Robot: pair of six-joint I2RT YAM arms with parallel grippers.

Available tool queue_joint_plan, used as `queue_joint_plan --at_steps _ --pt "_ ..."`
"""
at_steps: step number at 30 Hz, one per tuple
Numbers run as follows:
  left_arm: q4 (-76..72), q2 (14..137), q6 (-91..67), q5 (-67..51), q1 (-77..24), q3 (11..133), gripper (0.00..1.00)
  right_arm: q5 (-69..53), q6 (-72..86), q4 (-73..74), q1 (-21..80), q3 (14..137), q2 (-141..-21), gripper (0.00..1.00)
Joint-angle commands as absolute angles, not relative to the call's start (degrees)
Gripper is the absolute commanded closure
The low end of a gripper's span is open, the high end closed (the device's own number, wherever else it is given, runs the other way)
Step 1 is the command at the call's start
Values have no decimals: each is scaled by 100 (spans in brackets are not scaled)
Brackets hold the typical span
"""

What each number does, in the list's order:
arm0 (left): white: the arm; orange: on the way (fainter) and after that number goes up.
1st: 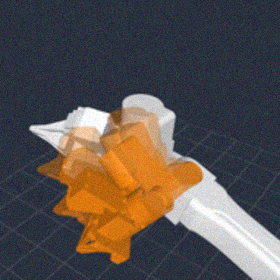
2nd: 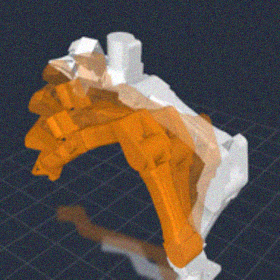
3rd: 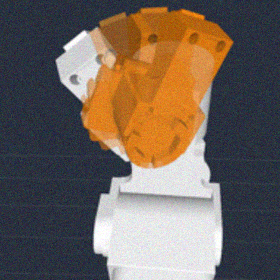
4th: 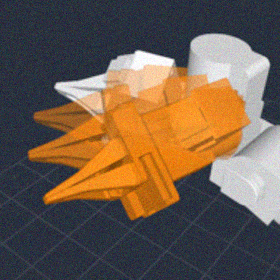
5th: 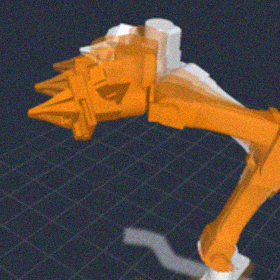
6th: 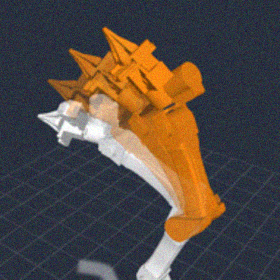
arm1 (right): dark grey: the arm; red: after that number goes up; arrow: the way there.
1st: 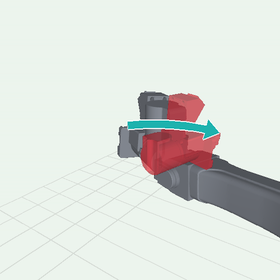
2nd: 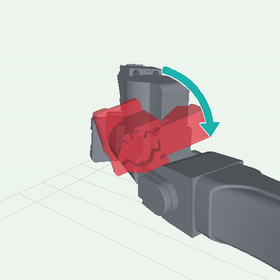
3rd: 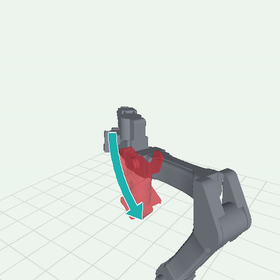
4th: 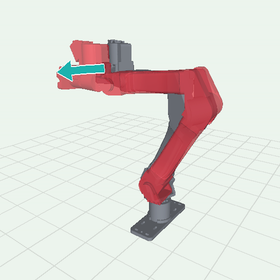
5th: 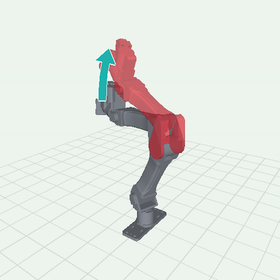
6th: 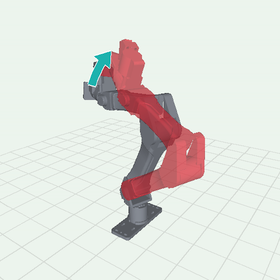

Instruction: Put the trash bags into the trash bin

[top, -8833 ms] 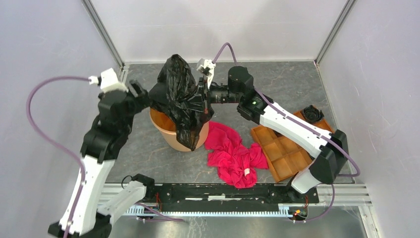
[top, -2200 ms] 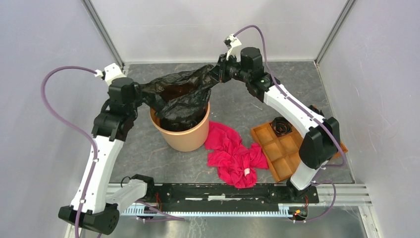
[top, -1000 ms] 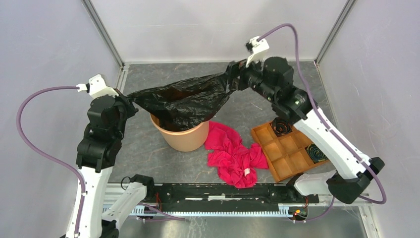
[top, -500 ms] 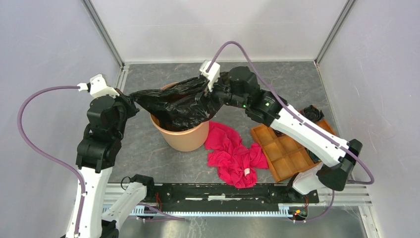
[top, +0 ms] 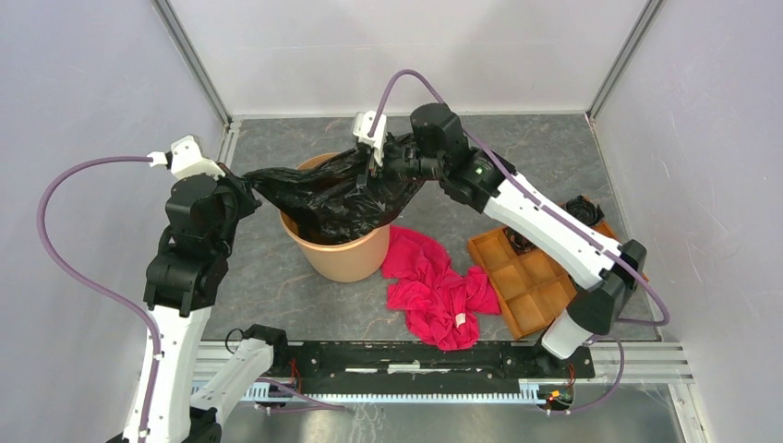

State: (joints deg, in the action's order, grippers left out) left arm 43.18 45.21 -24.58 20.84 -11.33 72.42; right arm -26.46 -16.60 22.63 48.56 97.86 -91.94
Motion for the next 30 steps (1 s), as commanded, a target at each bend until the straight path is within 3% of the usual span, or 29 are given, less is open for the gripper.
queue_joint_plan --at_steps 1,3,8,10,15,23,30 --pt "4107 4450 -2161 2096 -1107 7277 98 -3858 -1805 2582 4685 10514 -9656 8" --pt "4111 4439 -2144 2120 -1107 7286 98 -4209 -1819 2763 4683 10747 -9889 10" --pt "4144 4438 -2118 2183 -1107 7325 98 -5026 -1483 2667 4686 10896 -10103 37" --pt "4145 4451 -2110 2216 -1107 7324 98 -5293 -1300 2446 4677 10794 -10017 51" --pt "4230 4561 -2079 2501 -1107 7358 98 -5473 -1064 2141 4680 10521 -9631 98" --pt "4832 5186 -2207 2550 -1107 8084 98 -5319 -1211 2166 4919 9470 -8765 100" --pt "4999 5238 -2237 2204 -1107 8080 98 -4192 -614 681 5634 7360 -7967 100"
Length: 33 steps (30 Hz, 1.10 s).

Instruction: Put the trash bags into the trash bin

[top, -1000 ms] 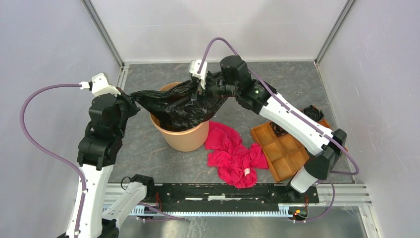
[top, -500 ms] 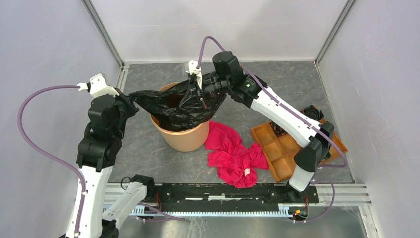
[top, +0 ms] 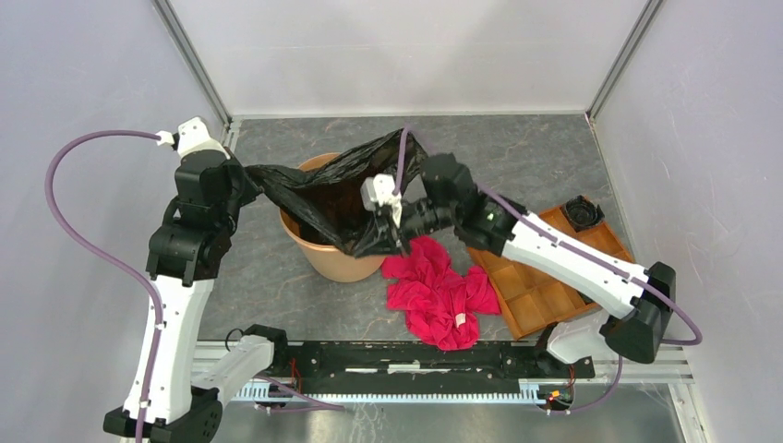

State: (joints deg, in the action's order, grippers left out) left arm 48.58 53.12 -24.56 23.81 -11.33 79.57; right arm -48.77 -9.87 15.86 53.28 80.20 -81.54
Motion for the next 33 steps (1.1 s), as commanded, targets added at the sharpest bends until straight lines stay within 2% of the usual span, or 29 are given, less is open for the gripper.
queue_joint_plan --at_steps 1,7,11,14,20,23,27,30,33 --pt "5004 5183 -2242 2196 -1107 7987 98 -4062 -575 618 5723 7233 -7963 100" --pt "5022 4614 -2372 2139 -1107 7354 97 -3150 -322 85 6129 6838 -7929 100" --pt "5160 4228 -2529 2139 -1107 7178 86 -2577 -155 -308 6150 6608 -7828 100" --pt "5355 4092 -2595 2153 -1107 7296 72 -2648 -13 -705 6152 6383 -7771 100" --pt "5808 3766 -3135 2041 -1107 7265 25 -2660 321 -1258 6148 6042 -7674 100" --pt "5654 3481 -3561 1129 -1107 7025 13 -2679 410 -1339 6155 5998 -7732 100" --pt "5136 3249 -3819 320 -1107 6593 12 -2722 498 -1428 6170 5980 -7774 100" --pt "4939 3293 -3913 159 -1107 6432 25 -2689 527 -1474 6182 5958 -7736 100" --pt "4625 3375 -4047 -339 -1107 6144 32 -2642 545 -1462 6193 5966 -7717 99"
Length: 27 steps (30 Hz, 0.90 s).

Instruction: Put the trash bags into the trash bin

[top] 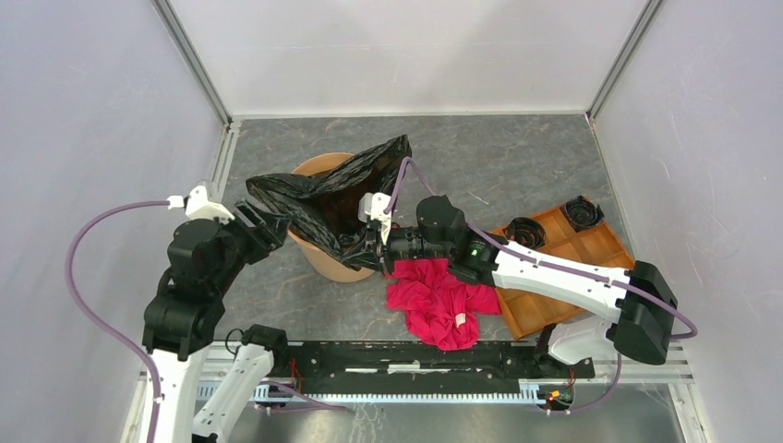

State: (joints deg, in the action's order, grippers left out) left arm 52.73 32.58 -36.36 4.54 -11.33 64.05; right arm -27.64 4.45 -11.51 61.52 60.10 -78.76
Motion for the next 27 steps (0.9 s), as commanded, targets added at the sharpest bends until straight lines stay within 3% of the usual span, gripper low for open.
queue_joint_plan --at_steps 1,7,11,15,18,20,24,27 --pt "4539 3389 -4051 -385 -1107 6050 35 -2643 564 -1469 6196 5954 -7717 100" --pt "4246 3456 -3777 -124 -1107 5897 45 -2631 562 -1392 6265 5937 -7741 100" --pt "4074 3606 -3547 -19 -1107 5886 64 -2535 532 -1308 6310 5921 -7693 100" --pt "3989 3783 -3278 -177 -1107 5897 97 -2351 520 -931 6423 6003 -7671 99" --pt "3950 3692 -3181 -365 -1112 5817 98 -1961 642 -397 6498 6266 -7499 98" --pt "3870 3533 -3145 -458 -1107 5682 98 -1686 803 -163 6553 6394 -7257 88" --pt "3708 3302 -3086 -838 -1107 5426 98 -986 1346 -9 6554 6292 -6699 59" --pt "3699 3228 -3076 -922 -1107 5336 98 544 1981 409 6552 6242 -6358 38"
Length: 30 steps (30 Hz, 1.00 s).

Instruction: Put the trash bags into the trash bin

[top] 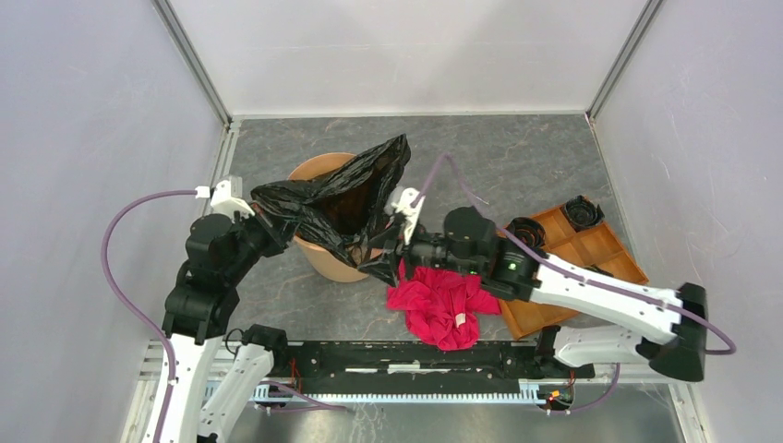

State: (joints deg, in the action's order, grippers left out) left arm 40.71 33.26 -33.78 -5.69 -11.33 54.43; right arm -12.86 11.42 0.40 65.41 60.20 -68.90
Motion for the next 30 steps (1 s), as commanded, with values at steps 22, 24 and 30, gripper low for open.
queue_joint_plan --at_steps 22,24,30 --pt "3896 3016 -2975 -604 -1121 5343 98 3503 2678 808 6557 7338 -7590 41" --pt "4075 2958 -3069 -335 -1117 5316 98 3728 2569 700 6556 7086 -7429 66" --pt "4763 2272 -3567 688 -1116 5057 98 2896 2043 288 6562 6412 -7130 70"
